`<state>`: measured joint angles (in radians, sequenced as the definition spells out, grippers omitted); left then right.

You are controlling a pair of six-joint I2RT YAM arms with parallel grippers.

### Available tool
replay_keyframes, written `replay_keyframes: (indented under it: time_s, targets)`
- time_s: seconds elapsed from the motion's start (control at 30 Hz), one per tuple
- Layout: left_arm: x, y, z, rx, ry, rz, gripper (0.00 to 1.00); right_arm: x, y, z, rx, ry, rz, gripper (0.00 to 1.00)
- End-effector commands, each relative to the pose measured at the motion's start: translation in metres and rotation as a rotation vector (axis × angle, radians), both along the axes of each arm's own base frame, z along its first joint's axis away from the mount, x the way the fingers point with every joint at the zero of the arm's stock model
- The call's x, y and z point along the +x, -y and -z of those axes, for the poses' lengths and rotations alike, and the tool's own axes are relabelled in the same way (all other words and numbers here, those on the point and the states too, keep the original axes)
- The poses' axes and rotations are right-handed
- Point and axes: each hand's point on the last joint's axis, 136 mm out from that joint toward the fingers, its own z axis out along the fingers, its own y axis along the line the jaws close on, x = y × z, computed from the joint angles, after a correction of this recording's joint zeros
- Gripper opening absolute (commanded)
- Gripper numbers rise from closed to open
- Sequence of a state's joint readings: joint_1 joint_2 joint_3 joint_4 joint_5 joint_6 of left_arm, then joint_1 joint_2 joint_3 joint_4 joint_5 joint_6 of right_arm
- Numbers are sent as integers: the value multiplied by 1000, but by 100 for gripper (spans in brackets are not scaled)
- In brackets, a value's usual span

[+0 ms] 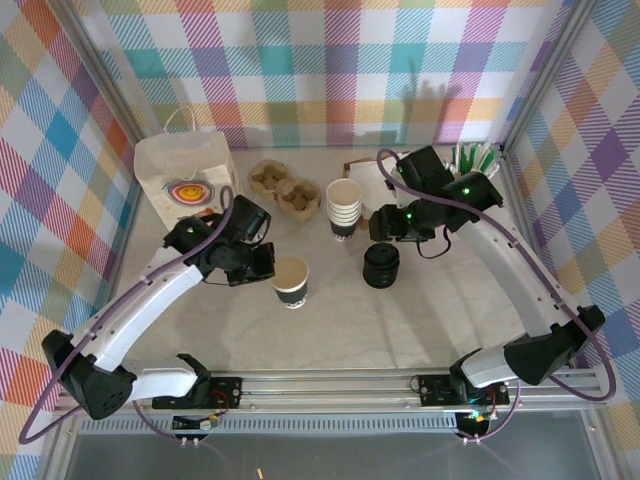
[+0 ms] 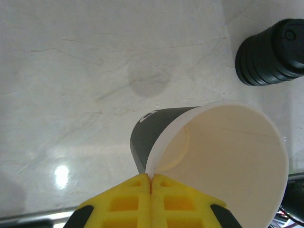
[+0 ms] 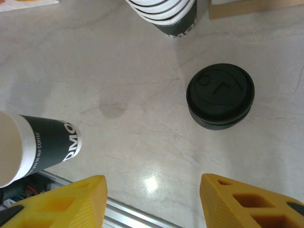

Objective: Pack the takeout coffee

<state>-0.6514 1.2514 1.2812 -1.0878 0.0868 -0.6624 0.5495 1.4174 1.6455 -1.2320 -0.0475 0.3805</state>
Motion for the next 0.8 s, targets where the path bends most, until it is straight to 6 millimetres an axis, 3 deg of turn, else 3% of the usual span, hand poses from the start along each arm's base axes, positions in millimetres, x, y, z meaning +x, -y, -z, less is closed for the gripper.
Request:
replay_keyframes:
  time_s: [0.0,0.17,0.47,0.77]
  targets:
    - [24,33,5,-95,55,18,0,-3,6,-1,-11,34,2,54]
    - [41,59,28,-85,46,74,0,-7,10,12,-19,35,7,54]
    - [51,80,70,-86,0,107,0,-11,10,29,-20,-11,24,55]
    - [58,86,82,-63,-6,135,0,-22,20,31,-15,2,63,55]
